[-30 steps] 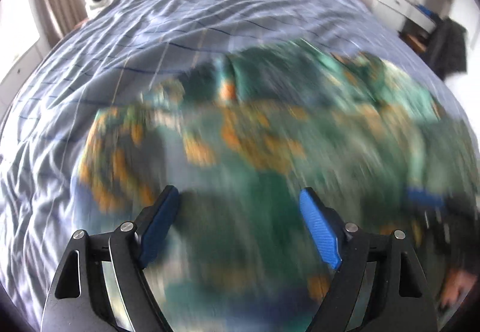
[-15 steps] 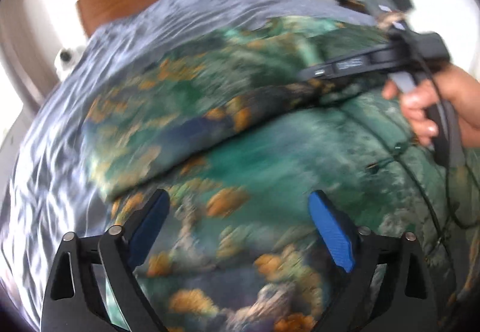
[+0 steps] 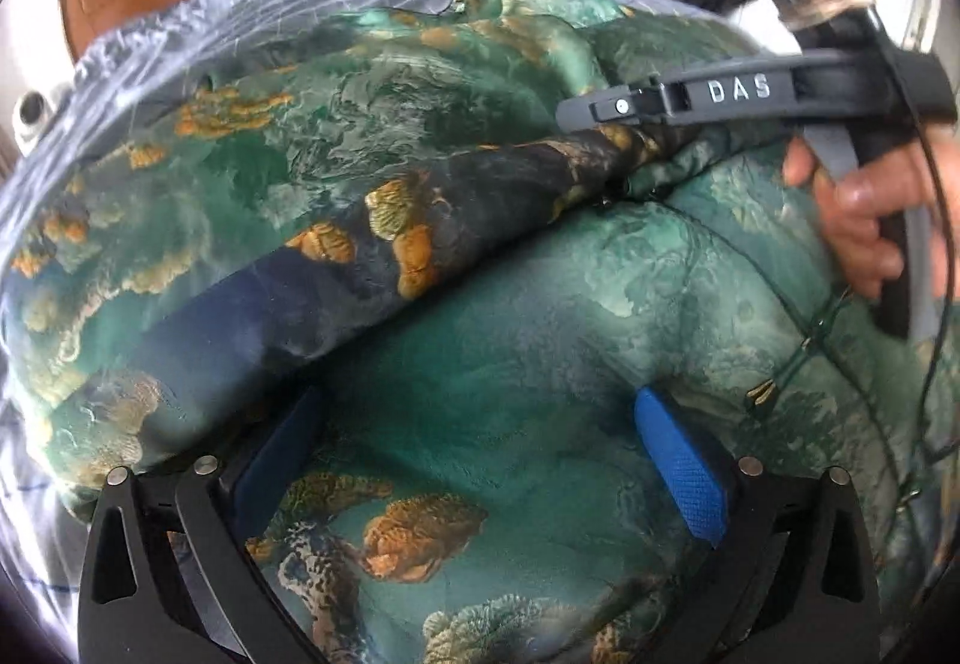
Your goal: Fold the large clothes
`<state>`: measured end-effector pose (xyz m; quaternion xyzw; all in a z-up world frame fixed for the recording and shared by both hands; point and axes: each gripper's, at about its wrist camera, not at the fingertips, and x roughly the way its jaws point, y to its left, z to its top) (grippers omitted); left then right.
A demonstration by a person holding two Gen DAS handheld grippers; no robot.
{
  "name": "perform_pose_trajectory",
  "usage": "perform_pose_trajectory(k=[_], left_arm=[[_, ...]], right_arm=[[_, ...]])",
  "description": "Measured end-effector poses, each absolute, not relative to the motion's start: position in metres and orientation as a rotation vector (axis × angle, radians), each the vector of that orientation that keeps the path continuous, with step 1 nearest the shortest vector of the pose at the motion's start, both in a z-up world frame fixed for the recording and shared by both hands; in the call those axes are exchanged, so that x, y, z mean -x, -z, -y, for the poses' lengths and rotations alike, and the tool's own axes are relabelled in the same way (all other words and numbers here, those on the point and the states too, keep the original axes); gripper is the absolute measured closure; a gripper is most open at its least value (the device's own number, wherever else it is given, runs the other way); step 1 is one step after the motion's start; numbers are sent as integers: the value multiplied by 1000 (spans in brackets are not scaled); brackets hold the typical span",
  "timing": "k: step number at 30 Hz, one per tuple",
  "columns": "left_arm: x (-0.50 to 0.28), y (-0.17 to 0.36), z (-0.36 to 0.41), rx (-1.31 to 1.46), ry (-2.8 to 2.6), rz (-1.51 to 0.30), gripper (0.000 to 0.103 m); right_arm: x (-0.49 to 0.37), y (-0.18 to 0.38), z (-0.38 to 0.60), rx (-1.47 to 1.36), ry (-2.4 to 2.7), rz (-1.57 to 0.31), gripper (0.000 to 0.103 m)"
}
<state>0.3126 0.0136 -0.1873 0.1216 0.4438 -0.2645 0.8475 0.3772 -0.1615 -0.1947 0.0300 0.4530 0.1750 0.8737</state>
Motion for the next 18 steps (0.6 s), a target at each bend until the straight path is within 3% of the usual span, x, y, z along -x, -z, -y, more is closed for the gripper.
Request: perform_pose_trajectory(k=[18], left_arm=[[-307,187,-9,-284,544,-926,0]], right_arm=[[-376,194,157,-25,-344,-942,86]])
